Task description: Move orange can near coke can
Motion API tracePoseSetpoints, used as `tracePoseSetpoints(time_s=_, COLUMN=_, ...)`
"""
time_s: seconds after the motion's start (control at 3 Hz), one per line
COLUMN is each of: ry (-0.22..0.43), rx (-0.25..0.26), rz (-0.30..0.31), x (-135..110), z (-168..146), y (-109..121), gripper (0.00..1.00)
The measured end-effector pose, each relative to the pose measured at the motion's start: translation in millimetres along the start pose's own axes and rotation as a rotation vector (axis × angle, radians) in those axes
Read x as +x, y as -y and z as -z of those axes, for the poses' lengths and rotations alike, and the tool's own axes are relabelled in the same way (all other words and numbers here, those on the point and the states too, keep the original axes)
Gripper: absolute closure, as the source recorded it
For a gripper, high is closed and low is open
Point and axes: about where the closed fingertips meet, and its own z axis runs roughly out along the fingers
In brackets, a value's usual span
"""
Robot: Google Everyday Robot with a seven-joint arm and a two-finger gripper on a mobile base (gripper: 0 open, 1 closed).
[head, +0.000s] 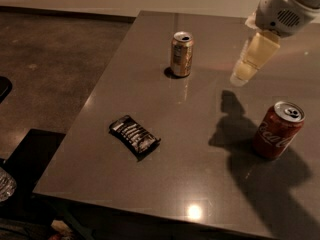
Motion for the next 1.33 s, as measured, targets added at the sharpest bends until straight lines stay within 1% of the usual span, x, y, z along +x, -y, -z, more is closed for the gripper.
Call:
tracePoseSetpoints(time_s=0.33, ry=0.057, rx=0.029, rz=-0.09, x=-17, z=-28, y=39, gripper=0.0)
tracePoseSetpoints(time_s=0.67, ry=0.09, rx=0.056, rz=-0.172, x=-30, z=-64, y=68, gripper=0.0)
tracePoseSetpoints(time_s=1.0, ry=0.126, rx=0.05, rz=-0.237, x=-43, z=-94, y=84, gripper=0.0)
tracePoseSetpoints(time_s=1.33, ry=0.161, rx=0.039, rz=-0.273, x=-58, z=-117, y=91, gripper=0.0)
